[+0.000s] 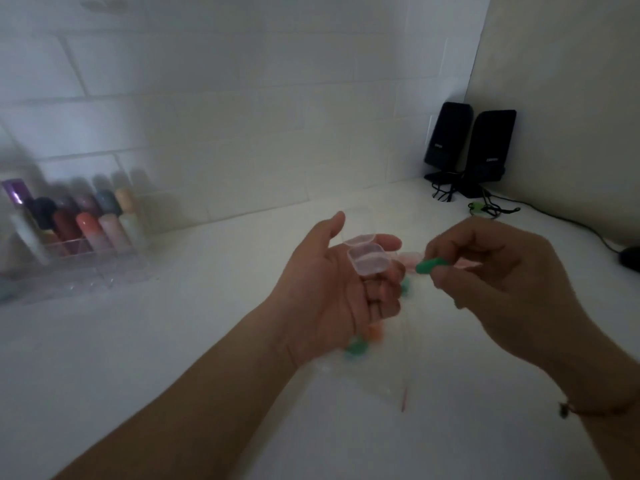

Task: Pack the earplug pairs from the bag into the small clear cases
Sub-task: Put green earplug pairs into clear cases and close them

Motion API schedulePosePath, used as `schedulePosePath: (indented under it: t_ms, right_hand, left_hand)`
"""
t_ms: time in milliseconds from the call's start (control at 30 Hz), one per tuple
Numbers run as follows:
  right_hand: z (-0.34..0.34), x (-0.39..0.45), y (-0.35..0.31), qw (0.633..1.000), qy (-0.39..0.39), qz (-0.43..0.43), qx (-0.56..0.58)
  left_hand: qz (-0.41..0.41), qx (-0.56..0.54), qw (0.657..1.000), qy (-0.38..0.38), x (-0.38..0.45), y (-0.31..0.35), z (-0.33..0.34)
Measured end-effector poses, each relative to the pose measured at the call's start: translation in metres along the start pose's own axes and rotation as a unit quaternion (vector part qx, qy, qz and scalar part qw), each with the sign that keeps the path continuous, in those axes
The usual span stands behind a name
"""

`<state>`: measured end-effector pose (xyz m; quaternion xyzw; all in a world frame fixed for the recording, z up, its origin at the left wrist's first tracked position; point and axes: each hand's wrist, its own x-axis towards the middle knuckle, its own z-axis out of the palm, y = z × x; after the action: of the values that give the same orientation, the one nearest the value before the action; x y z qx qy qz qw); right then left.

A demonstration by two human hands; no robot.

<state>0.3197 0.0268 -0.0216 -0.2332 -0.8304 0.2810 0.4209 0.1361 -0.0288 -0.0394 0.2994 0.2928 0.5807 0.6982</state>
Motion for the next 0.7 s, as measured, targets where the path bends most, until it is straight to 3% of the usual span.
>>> schedulePosePath:
  t_ms: [133, 500, 700]
  right_hand:
    - [0.015, -0.005, -0.008, 0.989, 0.073, -0.095, -0.09]
    - [0.034, -0.009, -0.007, 0.997, 0.043, 0.062, -0.01]
    - [0.028, -0.008, -0.007, 0.998, 0.012, 0.044, -0.034]
  left_hand:
    - [-0.022, 0.037, 0.999, -0.027, -0.003, -0.009, 0.008]
    - [-0.032, 0.047, 0.998, -0.031, -0.001, -0.013, 0.008]
    - [-0.035, 0.02, 0.999, -0.034, -0.001, -0.011, 0.007]
